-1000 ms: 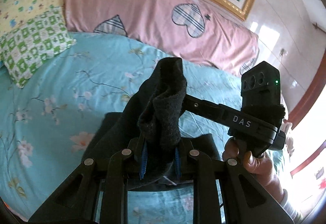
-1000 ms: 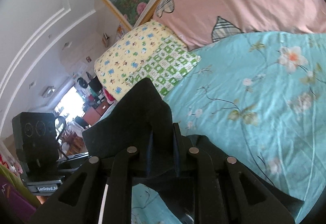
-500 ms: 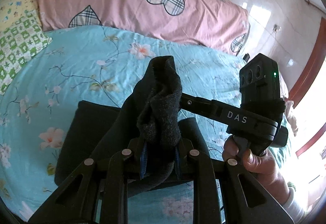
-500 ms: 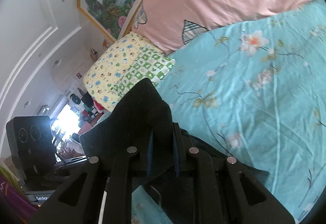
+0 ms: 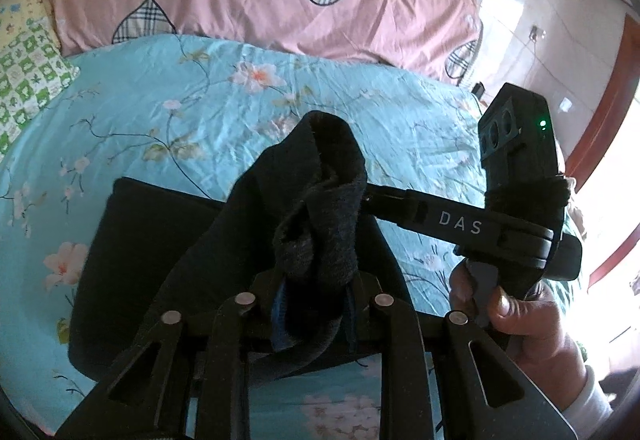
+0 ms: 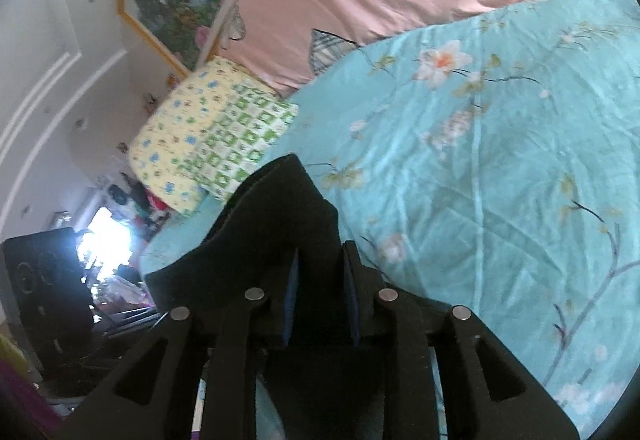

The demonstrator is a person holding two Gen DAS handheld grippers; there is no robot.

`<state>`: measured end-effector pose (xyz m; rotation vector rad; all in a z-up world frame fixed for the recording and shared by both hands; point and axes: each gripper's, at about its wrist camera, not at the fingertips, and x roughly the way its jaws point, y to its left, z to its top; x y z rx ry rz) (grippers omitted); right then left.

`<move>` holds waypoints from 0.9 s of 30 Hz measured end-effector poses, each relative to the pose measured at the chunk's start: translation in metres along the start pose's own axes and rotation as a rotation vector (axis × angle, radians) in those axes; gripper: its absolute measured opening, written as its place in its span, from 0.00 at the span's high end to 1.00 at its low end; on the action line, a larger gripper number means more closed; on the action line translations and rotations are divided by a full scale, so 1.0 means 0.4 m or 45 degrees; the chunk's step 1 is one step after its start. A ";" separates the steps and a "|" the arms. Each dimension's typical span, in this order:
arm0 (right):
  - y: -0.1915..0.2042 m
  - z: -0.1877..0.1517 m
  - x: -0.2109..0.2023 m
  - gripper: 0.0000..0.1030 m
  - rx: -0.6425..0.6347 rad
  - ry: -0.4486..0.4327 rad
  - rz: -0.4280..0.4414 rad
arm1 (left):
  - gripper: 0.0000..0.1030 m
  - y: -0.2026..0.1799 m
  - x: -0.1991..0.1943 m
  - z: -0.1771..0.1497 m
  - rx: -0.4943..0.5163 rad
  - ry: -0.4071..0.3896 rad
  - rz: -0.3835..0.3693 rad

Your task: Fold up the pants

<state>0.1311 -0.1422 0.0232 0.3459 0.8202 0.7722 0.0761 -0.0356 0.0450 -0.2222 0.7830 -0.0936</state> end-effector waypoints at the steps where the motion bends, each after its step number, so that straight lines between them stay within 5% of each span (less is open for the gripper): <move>1: -0.002 -0.004 -0.005 0.76 0.000 0.000 -0.024 | 0.75 -0.004 0.003 -0.003 0.010 0.004 -0.009; 6: -0.014 -0.022 -0.063 0.72 0.027 -0.058 -0.128 | 0.51 -0.017 0.002 -0.017 0.052 0.008 -0.074; 9: -0.019 -0.036 -0.113 0.63 0.067 -0.112 -0.182 | 0.44 -0.023 -0.003 -0.029 0.079 0.021 -0.124; 18: -0.001 -0.089 -0.212 0.35 0.192 -0.243 -0.232 | 0.32 -0.005 -0.079 -0.047 0.094 -0.010 -0.188; 27: 0.044 -0.131 -0.238 0.29 0.256 -0.294 -0.276 | 0.27 0.101 -0.158 -0.023 -0.012 -0.094 -0.133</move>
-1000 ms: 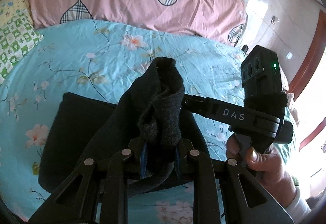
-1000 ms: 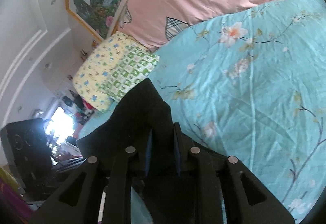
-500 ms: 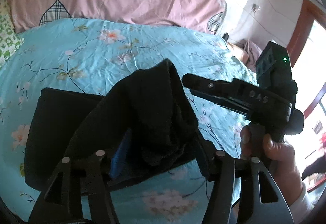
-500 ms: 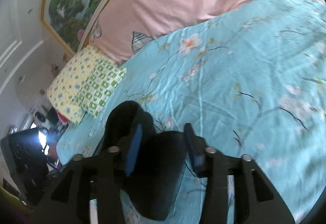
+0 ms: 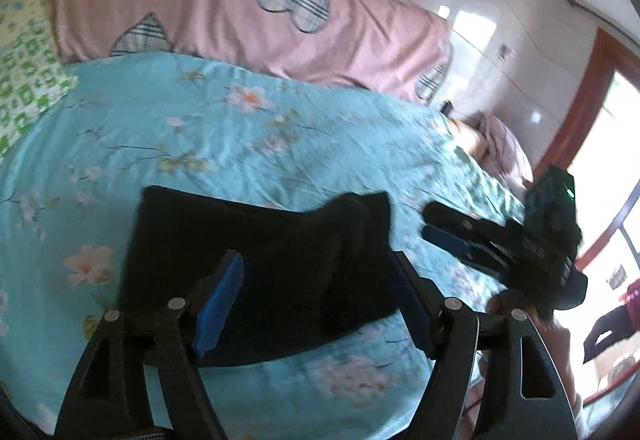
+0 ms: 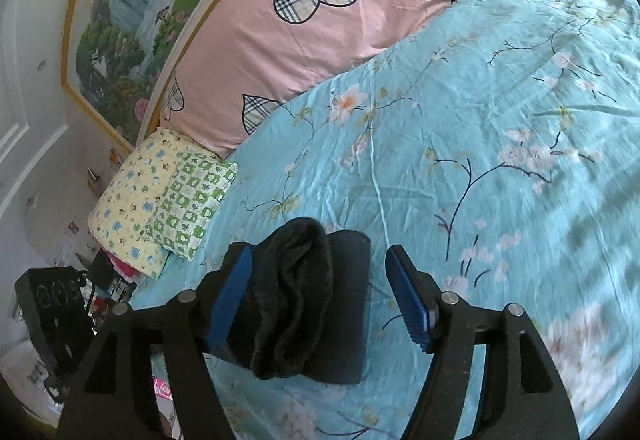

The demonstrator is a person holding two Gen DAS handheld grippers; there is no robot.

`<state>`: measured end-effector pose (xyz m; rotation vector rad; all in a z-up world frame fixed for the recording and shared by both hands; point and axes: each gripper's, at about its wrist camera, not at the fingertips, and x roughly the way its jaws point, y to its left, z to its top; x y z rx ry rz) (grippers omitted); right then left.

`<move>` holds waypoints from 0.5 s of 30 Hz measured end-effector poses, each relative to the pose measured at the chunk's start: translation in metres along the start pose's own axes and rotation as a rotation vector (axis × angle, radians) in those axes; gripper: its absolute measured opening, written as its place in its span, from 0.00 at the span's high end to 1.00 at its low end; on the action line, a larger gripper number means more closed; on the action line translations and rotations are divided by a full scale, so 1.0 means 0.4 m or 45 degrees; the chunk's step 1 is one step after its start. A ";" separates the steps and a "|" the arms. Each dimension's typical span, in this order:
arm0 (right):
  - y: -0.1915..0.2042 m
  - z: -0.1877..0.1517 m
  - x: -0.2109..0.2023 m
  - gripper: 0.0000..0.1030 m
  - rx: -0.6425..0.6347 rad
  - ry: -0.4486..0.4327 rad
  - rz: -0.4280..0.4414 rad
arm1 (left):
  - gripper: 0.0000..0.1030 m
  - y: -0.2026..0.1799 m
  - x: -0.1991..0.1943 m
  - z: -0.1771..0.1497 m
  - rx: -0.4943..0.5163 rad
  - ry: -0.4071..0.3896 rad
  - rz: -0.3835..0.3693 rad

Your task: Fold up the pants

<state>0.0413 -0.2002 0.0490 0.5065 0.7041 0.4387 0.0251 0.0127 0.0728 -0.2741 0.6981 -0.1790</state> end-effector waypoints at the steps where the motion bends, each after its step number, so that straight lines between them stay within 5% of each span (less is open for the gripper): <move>1: 0.008 -0.006 -0.002 0.27 -0.004 -0.004 -0.002 | 0.27 0.021 -0.005 0.003 -0.021 -0.004 0.016; 15: 0.118 -0.068 0.019 0.24 -0.148 0.038 -0.174 | 0.24 0.225 -0.012 0.011 -0.211 0.021 0.116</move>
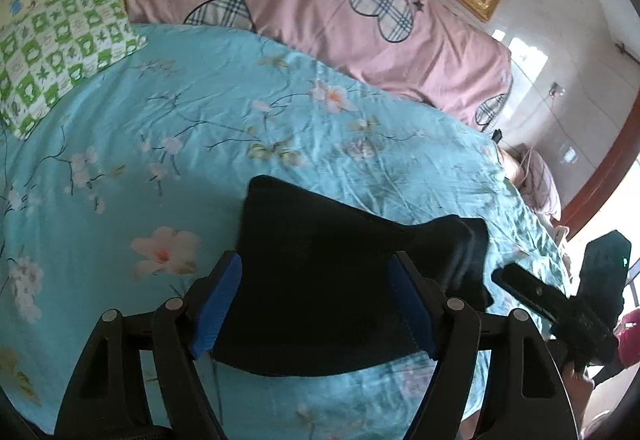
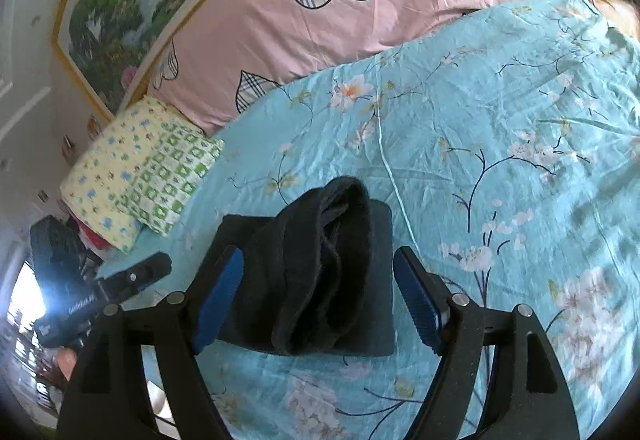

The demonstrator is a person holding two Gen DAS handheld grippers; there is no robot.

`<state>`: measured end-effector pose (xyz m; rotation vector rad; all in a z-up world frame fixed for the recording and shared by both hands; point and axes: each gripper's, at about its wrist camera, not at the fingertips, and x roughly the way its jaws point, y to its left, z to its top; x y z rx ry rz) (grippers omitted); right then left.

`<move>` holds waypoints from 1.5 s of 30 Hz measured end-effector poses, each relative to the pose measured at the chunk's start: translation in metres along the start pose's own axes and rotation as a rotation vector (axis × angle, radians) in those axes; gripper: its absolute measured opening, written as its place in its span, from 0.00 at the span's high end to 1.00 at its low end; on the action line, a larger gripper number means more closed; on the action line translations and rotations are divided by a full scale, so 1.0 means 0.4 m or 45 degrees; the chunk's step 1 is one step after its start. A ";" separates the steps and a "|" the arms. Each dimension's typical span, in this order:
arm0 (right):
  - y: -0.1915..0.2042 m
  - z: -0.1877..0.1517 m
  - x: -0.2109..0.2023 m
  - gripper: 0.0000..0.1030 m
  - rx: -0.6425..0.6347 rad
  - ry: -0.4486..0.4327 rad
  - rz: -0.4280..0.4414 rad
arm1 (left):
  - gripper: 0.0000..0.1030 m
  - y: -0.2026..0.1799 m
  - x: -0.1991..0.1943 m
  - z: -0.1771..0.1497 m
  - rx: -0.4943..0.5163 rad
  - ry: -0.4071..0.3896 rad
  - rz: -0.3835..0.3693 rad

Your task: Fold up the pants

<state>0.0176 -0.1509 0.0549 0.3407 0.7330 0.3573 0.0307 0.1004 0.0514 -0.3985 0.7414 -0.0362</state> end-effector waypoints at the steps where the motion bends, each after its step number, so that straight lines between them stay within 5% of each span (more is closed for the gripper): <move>1: 0.004 -0.003 0.002 0.23 -0.003 0.005 -0.006 | 0.24 0.008 0.003 0.002 -0.002 0.006 -0.005; 24: -0.012 -0.041 0.064 0.21 0.056 0.098 -0.064 | 0.22 0.067 0.181 0.045 -0.013 0.225 -0.139; 35: -0.032 -0.043 0.102 0.21 0.079 0.140 -0.053 | 0.21 0.080 0.233 0.041 -0.022 0.265 -0.132; 45: -0.064 -0.047 0.122 0.22 0.137 0.151 0.054 | 0.55 0.159 0.264 0.034 -0.180 0.280 -0.246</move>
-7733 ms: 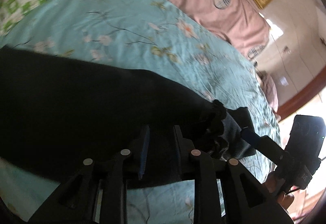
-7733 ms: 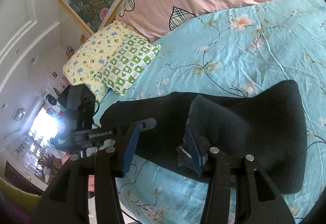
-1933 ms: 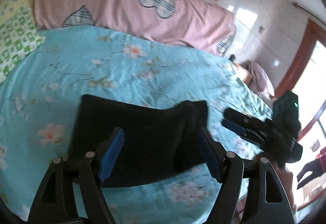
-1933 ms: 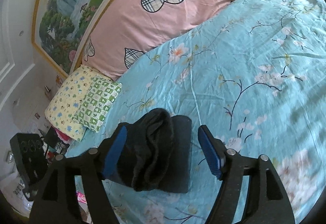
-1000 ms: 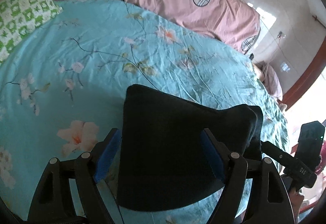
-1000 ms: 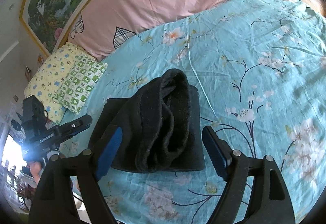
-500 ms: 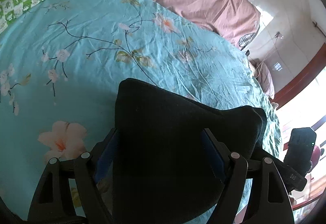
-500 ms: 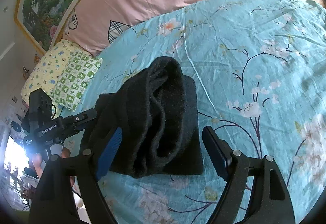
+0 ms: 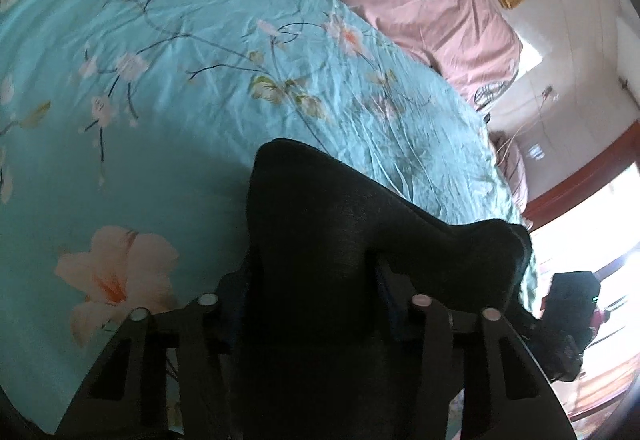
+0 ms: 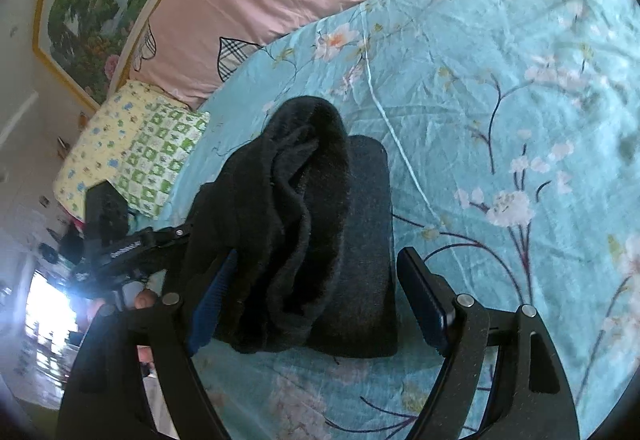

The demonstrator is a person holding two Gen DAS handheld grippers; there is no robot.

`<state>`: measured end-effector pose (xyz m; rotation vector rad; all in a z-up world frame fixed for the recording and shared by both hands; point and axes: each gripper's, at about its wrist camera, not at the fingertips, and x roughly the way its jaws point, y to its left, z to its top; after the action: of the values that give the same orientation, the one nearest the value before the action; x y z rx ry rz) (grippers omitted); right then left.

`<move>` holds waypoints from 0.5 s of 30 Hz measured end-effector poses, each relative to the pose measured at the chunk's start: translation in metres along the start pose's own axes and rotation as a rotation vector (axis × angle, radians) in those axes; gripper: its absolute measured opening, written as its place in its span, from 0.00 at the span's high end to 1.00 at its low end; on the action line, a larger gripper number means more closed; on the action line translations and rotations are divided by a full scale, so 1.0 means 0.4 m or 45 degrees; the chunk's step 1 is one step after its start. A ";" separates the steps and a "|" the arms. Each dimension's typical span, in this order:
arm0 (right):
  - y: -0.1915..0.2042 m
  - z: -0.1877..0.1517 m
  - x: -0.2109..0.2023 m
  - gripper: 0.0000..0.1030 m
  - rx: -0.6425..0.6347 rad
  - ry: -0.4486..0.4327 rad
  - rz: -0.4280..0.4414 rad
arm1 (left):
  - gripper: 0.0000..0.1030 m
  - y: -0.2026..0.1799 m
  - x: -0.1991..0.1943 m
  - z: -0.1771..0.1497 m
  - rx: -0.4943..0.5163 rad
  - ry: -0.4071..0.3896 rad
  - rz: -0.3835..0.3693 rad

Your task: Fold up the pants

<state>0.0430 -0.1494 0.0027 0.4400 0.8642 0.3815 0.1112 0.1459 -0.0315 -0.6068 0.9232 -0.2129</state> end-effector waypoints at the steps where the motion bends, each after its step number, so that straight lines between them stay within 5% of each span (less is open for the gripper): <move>1: -0.011 0.001 0.003 0.26 0.024 0.002 0.022 | 0.56 0.007 -0.001 -0.001 -0.011 -0.002 -0.014; 15: -0.031 0.000 0.009 0.55 0.062 0.009 0.109 | 0.72 0.004 -0.022 -0.009 -0.056 -0.037 -0.036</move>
<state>0.0469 -0.1580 -0.0058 0.5221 0.8652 0.4417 0.1028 0.1495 -0.0278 -0.6624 0.8934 -0.2088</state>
